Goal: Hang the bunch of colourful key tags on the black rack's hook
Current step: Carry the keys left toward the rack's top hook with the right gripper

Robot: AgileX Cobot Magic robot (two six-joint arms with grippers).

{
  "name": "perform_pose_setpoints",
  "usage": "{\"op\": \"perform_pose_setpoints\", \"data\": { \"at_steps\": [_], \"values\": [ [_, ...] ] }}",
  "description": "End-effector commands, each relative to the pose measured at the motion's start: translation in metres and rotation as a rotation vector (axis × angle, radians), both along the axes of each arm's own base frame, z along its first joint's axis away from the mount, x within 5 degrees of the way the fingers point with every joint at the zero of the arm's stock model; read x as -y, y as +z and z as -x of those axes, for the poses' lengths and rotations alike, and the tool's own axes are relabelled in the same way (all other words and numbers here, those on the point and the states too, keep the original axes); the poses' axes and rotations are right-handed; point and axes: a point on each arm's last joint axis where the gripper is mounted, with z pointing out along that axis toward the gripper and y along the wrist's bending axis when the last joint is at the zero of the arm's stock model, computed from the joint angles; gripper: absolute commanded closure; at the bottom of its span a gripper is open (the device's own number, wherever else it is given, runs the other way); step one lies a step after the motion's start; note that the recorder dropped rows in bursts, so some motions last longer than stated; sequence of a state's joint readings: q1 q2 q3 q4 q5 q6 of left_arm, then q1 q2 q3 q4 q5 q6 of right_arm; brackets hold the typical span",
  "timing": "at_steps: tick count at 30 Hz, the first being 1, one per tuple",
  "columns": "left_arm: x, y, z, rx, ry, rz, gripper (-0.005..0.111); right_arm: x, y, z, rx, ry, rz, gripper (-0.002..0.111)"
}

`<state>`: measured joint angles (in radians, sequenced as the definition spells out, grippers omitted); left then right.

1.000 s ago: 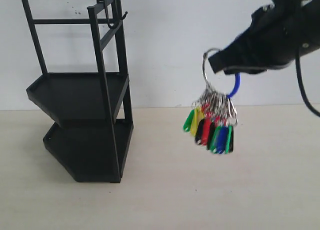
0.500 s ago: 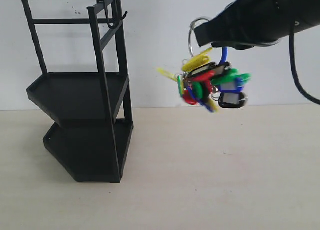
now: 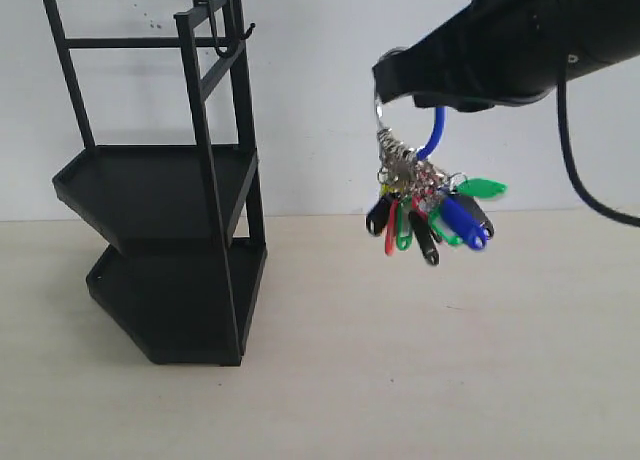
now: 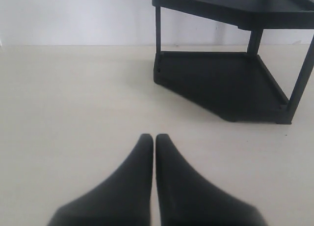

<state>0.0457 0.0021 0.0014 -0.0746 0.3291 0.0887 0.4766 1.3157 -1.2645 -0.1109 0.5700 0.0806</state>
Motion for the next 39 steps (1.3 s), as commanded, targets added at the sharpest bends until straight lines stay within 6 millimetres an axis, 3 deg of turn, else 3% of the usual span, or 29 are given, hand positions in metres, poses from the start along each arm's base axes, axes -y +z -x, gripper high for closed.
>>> {"op": "perform_pose_setpoints", "data": {
  "at_steps": [1, 4, 7, 11, 15, 17, 19, 23, 25, 30, 39],
  "values": [
    [0.000, 0.002, 0.000, 0.017, 0.006, 0.017, 0.102, -0.018, -0.009, 0.006, -0.017, 0.133, 0.120, 0.109],
    [0.000, 0.002, 0.000, 0.017, 0.006, 0.017, 0.102, -0.012, 0.000, 0.001, 0.071, 0.089, 0.146, 0.109],
    [0.000, 0.002, 0.000, 0.017, 0.006, 0.017, 0.102, -0.003, 0.015, -0.004, 0.098, -0.027, 0.045, 0.109],
    [0.000, 0.002, 0.000, 0.017, 0.006, 0.017, 0.102, -0.012, 0.014, -0.002, 0.049, -0.015, -0.041, 0.109],
    [0.000, 0.002, 0.000, 0.017, 0.006, 0.017, 0.102, -0.034, -0.003, 0.003, 0.015, 0.169, 0.140, 0.109],
    [0.000, 0.002, 0.000, 0.017, 0.006, 0.017, 0.102, -0.034, -0.002, 0.003, 0.050, 0.199, 0.201, 0.109],
    [0.000, 0.002, 0.000, 0.017, 0.006, 0.017, 0.102, -0.029, 0.006, -0.001, 0.103, 0.132, 0.175, 0.109],
    [0.000, 0.002, 0.000, 0.017, 0.006, 0.017, 0.102, -0.022, 0.025, -0.007, 0.129, -0.042, -0.051, 0.109],
    [0.000, 0.002, 0.000, 0.017, 0.006, 0.017, 0.102, -0.027, 0.021, -0.006, 0.107, -0.025, -0.052, 0.109],
    [0.000, 0.002, 0.000, 0.017, 0.006, 0.017, 0.102, -0.042, -0.010, -0.012, -0.035, 0.001, 0.096, 0.109],
    [0.000, 0.002, 0.000, 0.017, 0.006, 0.017, 0.102, -0.047, -0.004, -0.023, 0.033, -0.110, -0.115, 0.109]
  ]
}}
